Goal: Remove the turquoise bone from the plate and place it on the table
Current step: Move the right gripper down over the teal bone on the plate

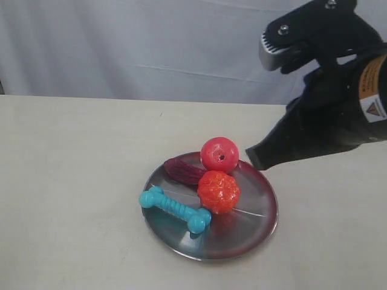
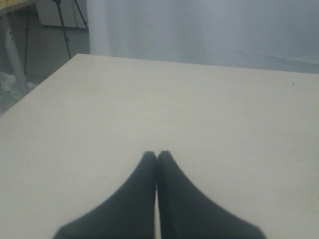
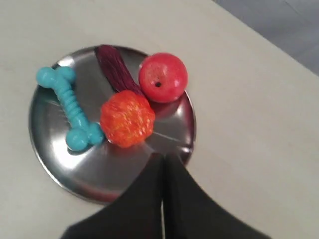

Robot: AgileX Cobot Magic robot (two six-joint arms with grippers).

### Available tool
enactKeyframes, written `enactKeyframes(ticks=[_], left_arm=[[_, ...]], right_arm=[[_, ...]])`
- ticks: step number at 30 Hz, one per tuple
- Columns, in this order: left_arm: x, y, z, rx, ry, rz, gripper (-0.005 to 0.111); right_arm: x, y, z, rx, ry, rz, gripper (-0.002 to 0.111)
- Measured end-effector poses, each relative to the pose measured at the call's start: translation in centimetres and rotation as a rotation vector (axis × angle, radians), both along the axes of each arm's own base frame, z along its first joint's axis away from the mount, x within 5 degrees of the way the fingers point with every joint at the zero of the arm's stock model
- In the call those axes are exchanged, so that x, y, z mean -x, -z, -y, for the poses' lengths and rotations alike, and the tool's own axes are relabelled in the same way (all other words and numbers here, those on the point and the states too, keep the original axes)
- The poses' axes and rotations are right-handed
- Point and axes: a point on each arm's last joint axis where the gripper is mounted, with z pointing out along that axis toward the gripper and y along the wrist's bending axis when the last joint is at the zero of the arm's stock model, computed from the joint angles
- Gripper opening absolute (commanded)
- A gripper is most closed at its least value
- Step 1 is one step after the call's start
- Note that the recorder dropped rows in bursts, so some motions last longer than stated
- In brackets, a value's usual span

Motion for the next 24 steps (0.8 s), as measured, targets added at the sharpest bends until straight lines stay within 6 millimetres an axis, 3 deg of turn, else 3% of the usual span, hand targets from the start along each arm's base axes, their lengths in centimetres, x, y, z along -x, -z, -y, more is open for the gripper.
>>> enactKeyframes(ticks=[11,16,18,20,22,24], left_arm=[[0.0,0.0,0.0,0.000,0.000,0.000,0.000],[0.0,0.0,0.0,0.000,0.000,0.000,0.000],[0.0,0.0,0.0,0.000,0.000,0.000,0.000],[0.0,0.0,0.0,0.000,0.000,0.000,0.000],[0.0,0.0,0.0,0.000,0.000,0.000,0.000],[0.0,0.0,0.0,0.000,0.000,0.000,0.000]], right_arm=[[0.2,-0.9,-4.0,-0.083,-0.219,0.134,0.000],[0.5,-0.6,-5.1,-0.161,-0.276,0.104,0.000],[0.1,-0.1,-5.4,-0.104,-0.326,0.082,0.001],[-0.2,0.4,-5.6,-0.081,-0.337,0.061,0.011],[-0.8,1.5,-6.0,-0.052,-0.341,0.014,0.043],[-1.6,2.8,-6.4,-0.021,-0.350,-0.034,0.084]])
